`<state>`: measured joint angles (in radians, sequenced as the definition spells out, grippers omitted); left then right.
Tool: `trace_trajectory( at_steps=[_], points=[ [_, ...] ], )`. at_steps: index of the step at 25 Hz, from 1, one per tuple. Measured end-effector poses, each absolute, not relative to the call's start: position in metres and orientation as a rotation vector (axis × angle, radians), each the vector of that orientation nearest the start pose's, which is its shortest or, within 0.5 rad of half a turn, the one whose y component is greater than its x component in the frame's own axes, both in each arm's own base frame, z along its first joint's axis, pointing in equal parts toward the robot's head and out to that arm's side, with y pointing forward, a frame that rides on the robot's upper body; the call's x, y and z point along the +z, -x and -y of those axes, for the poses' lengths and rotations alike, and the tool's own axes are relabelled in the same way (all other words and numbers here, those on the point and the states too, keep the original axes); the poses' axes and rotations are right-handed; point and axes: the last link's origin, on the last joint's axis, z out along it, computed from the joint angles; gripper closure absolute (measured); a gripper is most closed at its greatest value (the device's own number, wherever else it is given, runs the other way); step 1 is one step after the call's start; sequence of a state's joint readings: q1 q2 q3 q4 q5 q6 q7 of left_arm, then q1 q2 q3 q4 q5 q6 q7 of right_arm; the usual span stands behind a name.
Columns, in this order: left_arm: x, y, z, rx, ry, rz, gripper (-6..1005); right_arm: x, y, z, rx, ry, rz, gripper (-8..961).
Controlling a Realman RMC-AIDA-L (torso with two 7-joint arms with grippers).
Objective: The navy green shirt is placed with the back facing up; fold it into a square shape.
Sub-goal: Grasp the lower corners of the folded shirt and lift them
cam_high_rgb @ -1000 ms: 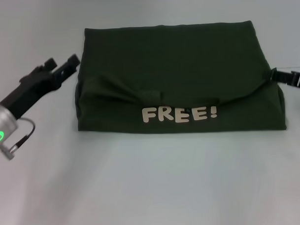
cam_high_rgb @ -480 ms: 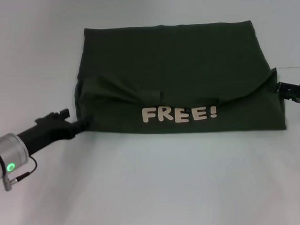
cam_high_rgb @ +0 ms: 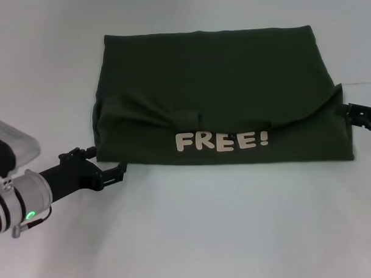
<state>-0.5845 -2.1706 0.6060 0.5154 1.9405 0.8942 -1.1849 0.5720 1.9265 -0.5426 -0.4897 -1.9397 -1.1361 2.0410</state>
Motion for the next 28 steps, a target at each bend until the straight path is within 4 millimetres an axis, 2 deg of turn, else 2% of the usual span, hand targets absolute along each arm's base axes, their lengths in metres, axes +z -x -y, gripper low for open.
trace_trajectory(
  at_steps=[21,28],
  points=[
    [-0.046,0.301,-0.4,-0.133,2.226,0.602,149,0.064,-0.339,-0.379,0.833,1.849,-1.579,269],
    [-0.048,0.296,-0.403,-0.122,2.244,0.572,153,0.066,-0.341,-0.378,0.846,1.829,-1.582,270]
  ],
)
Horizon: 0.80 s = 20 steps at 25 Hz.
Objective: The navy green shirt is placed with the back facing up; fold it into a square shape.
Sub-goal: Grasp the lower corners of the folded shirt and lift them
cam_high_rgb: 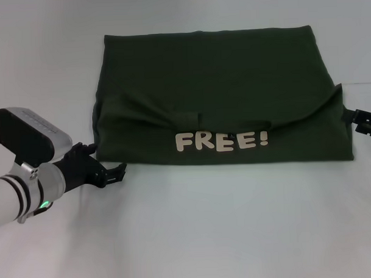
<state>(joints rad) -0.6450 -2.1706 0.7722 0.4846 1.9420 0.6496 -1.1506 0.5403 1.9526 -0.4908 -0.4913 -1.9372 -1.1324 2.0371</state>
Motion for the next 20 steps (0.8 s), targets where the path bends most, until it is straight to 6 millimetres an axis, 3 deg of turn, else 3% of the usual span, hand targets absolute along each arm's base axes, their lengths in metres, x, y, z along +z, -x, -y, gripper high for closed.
trace_trajectory(
  at_steps=[13,16,20],
  points=[
    [-0.0483,0.2974,-0.4044,-0.077,2.237,0.555,160,0.0675,-0.3435,-0.3765,0.855,1.812,-1.582,270],
    [-0.047,0.2977,-0.405,-0.082,2.23,0.564,368,0.0677,-0.3439,-0.3761,0.854,1.812,-1.582,271],
    [-0.0456,0.2977,-0.4069,-0.078,2.218,0.568,534,0.0679,-0.3448,-0.3751,0.853,1.81,-1.583,271]
  ],
)
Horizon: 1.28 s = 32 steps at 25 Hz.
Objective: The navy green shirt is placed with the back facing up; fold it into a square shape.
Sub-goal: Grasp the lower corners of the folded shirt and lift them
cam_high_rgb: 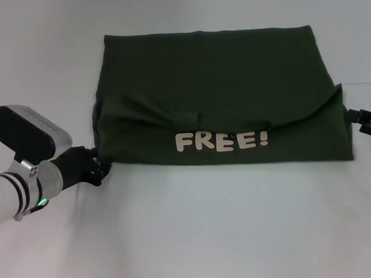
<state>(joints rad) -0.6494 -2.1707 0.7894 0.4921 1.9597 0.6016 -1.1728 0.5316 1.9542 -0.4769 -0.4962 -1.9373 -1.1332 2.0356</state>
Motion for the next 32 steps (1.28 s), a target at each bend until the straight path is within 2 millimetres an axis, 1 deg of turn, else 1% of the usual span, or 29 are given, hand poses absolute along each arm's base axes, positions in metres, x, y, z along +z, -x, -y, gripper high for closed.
trace_trajectory(
  at_steps=[7,13,18,22,25,28,32],
  points=[
    [-0.045,0.297,-0.408,-0.078,2.219,0.566,802,0.068,-0.346,-0.374,0.852,1.809,-1.585,271],
    [-0.046,0.296,-0.407,-0.081,2.229,0.558,887,0.067,-0.349,-0.372,0.779,1.843,-1.592,272],
    [-0.049,0.295,-0.404,-0.088,2.251,0.555,957,0.075,-0.355,-0.374,0.692,1.846,-1.608,272],
    [-0.05,0.293,-0.403,-0.106,2.268,0.55,959,0.081,-0.356,-0.381,0.621,1.841,-1.601,272],
    [-0.048,0.292,-0.403,-0.113,2.267,0.547,959,0.082,-0.357,-0.386,0.548,1.824,-1.614,272],
    [-0.047,0.292,-0.404,-0.118,2.263,0.547,958,0.08,-0.357,-0.392,0.482,1.813,-1.615,272],
    [-0.046,0.29,-0.406,-0.124,2.261,0.551,958,0.069,-0.352,-0.399,0.439,1.826,-1.589,273]
  ],
)
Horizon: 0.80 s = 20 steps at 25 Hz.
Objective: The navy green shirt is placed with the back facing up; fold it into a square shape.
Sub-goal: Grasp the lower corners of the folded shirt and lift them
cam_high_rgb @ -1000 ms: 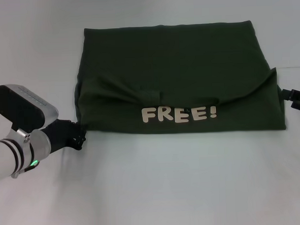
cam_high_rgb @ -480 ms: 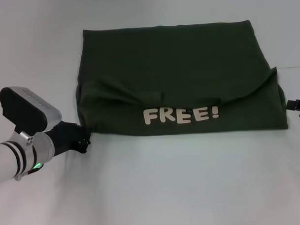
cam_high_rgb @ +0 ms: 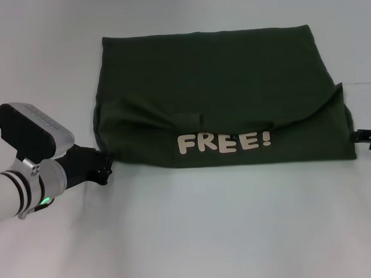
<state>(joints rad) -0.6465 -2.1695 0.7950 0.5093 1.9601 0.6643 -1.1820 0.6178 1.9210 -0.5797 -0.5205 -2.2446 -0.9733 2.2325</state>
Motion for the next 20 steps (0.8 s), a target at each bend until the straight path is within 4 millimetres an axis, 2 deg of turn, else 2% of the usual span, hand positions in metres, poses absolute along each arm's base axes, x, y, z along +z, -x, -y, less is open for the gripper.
trace_trajectory(
  at_steps=[9,20],
  points=[
    [-0.046,0.289,-0.406,-0.126,2.262,0.553,961,0.045,-0.338,-0.409,0.387,1.861,-1.536,273],
    [-0.046,0.289,-0.407,-0.127,2.261,0.561,961,0.042,-0.338,-0.409,0.376,1.858,-1.521,274]
  ],
)
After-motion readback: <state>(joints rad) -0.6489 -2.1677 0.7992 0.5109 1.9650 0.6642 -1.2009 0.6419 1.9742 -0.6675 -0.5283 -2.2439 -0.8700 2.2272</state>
